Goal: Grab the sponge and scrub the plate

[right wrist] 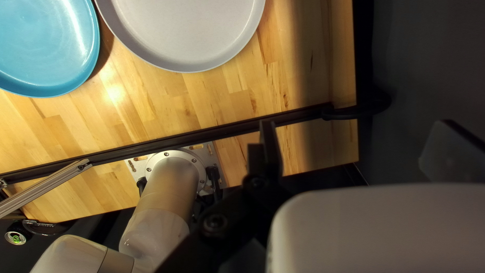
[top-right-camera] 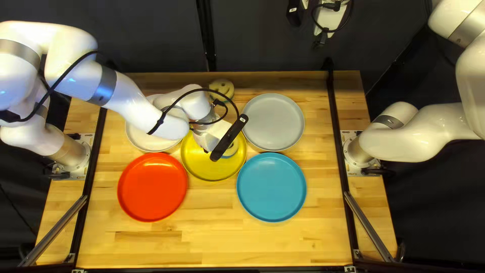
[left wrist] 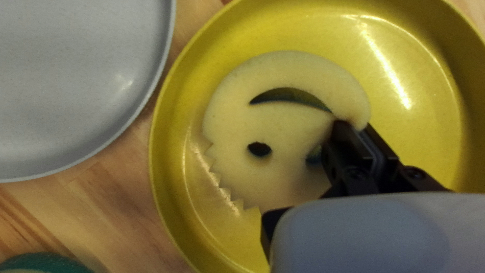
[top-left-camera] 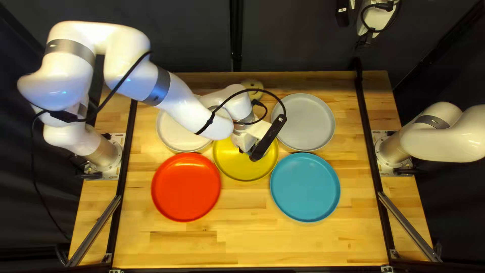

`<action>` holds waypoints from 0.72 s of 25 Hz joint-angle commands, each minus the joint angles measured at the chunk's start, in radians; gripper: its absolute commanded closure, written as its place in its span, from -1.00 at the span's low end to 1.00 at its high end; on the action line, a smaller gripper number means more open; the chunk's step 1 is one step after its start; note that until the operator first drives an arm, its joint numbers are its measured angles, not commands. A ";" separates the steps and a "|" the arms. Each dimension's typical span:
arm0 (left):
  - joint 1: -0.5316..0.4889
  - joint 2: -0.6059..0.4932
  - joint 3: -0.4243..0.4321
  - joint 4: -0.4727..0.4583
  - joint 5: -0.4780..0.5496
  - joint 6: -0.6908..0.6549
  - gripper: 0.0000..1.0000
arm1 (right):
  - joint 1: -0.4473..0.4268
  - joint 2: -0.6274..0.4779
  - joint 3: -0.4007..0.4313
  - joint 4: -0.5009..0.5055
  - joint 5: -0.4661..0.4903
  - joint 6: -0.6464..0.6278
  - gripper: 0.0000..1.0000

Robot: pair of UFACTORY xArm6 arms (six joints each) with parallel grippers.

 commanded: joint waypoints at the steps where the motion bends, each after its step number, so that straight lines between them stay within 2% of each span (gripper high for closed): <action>1: -0.028 -0.010 0.019 -0.001 -0.013 -0.015 1.00 | 0.000 0.000 0.000 0.000 0.000 0.000 -1.00; 18: -0.175 -0.093 0.179 -0.013 -0.114 -0.122 1.00 | 0.000 0.000 0.000 0.000 0.000 0.000 -1.00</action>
